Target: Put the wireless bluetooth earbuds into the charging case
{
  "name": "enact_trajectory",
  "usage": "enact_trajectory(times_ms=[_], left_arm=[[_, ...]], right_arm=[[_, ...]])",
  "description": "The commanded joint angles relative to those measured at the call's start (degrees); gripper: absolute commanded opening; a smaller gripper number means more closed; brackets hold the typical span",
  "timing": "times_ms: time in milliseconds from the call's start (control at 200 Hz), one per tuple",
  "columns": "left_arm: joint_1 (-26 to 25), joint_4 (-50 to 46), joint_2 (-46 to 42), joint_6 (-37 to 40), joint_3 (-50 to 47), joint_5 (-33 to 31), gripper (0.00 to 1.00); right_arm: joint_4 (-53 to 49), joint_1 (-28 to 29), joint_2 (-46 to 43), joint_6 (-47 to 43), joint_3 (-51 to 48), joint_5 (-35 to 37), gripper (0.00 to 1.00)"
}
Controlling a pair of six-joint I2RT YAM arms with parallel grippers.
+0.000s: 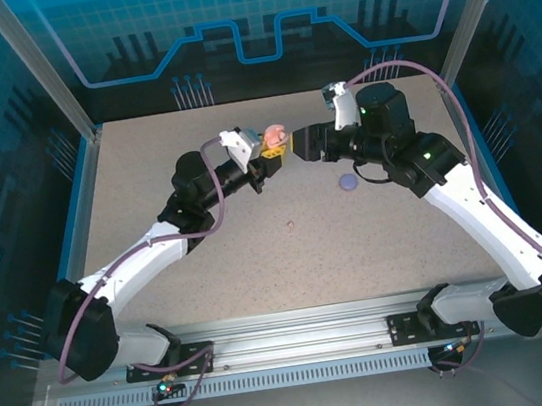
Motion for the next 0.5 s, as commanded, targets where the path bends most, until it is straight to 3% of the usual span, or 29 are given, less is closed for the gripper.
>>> enact_trajectory(times_ms=[0,495], left_arm=[[-0.5,1.9,0.7,1.3,1.6,-0.4,0.0],[-1.0,0.9,1.2,1.7,2.5,-0.3,0.0]], right_arm=[[-0.8,1.1,1.8,-1.7,3.5,2.4,0.58],[-4.1,4.0,8.3,-5.1,8.9,5.3,0.46]])
